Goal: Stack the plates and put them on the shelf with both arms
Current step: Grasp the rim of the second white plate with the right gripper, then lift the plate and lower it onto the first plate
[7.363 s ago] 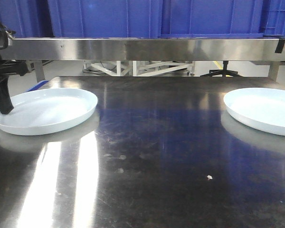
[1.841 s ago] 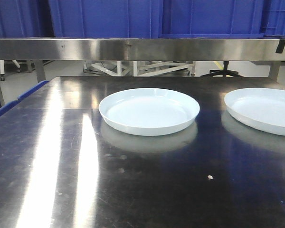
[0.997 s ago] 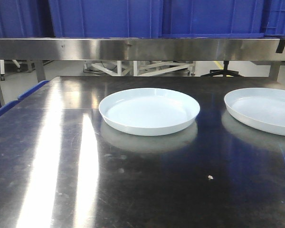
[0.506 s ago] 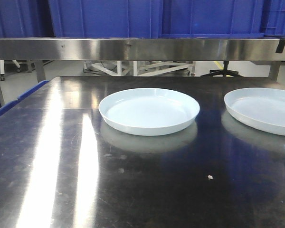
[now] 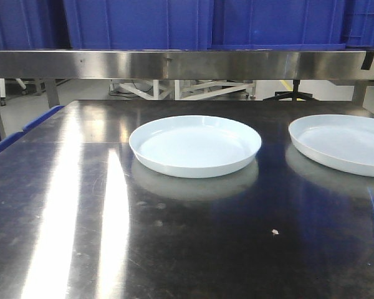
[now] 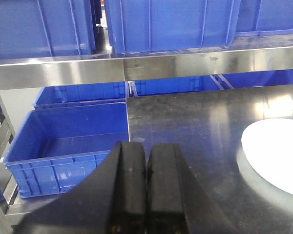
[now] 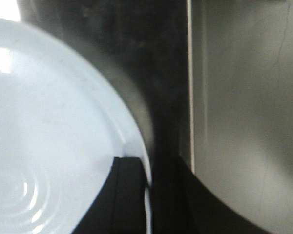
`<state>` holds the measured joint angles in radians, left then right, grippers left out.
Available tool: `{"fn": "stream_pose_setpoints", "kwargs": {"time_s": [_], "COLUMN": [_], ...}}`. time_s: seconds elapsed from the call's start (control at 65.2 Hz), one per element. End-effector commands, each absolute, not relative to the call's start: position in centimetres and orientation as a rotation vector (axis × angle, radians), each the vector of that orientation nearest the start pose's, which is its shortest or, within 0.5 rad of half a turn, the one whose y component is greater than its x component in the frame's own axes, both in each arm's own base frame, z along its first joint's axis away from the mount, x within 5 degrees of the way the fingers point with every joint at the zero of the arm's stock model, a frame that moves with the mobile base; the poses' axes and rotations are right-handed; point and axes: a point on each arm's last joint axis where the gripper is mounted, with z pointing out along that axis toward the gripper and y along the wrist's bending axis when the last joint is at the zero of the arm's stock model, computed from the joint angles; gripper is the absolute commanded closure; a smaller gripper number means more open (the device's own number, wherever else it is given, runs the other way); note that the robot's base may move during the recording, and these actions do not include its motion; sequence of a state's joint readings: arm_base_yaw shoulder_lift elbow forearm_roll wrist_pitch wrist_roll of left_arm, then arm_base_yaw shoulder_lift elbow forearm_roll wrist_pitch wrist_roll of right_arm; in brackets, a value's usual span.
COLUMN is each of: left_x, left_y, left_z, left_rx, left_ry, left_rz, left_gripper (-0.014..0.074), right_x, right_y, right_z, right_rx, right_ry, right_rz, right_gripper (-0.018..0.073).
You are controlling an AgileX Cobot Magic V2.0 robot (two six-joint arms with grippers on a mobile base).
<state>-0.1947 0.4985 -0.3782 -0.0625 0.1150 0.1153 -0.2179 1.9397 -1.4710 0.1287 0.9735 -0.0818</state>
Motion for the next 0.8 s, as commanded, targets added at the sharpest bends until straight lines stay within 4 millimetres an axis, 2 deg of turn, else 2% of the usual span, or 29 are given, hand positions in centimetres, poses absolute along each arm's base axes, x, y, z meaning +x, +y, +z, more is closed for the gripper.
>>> {"fn": "stream_pose_setpoints", "kwargs": {"time_s": [0.0, 0.123, 0.368, 0.46, 0.568, 0.782], "left_x": [11.0, 11.0, 11.0, 11.0, 11.0, 11.0], "left_y": [-2.2, -2.2, -2.2, -2.2, -2.2, -2.2], "left_z": [31.0, 31.0, 31.0, 31.0, 31.0, 31.0], "left_rx": [0.184, 0.184, 0.184, 0.184, 0.184, 0.184], "left_ry": [1.596, 1.596, 1.596, 1.596, 1.596, 1.596], "left_rz": [-0.125, -0.125, -0.125, -0.125, -0.125, -0.125], "left_gripper": [0.0514, 0.0514, 0.0514, 0.0514, 0.0514, 0.0514], "right_x": [39.0, 38.7, 37.8, 37.7, 38.0, 39.1], "right_y": [-7.8, -7.3, -6.3, -5.3, -2.9, 4.1], "right_z": [25.0, 26.3, 29.2, 30.2, 30.8, 30.5], "right_rx": [0.273, 0.326, 0.289, 0.271, 0.223, 0.036], "right_ry": [2.782, 2.733, 2.631, 2.589, 2.563, 2.516], "right_rz": [0.111, 0.233, 0.440, 0.499, 0.572, 0.611], "right_gripper": [0.0515, 0.0507, 0.0507, 0.0507, 0.0507, 0.0507]}}
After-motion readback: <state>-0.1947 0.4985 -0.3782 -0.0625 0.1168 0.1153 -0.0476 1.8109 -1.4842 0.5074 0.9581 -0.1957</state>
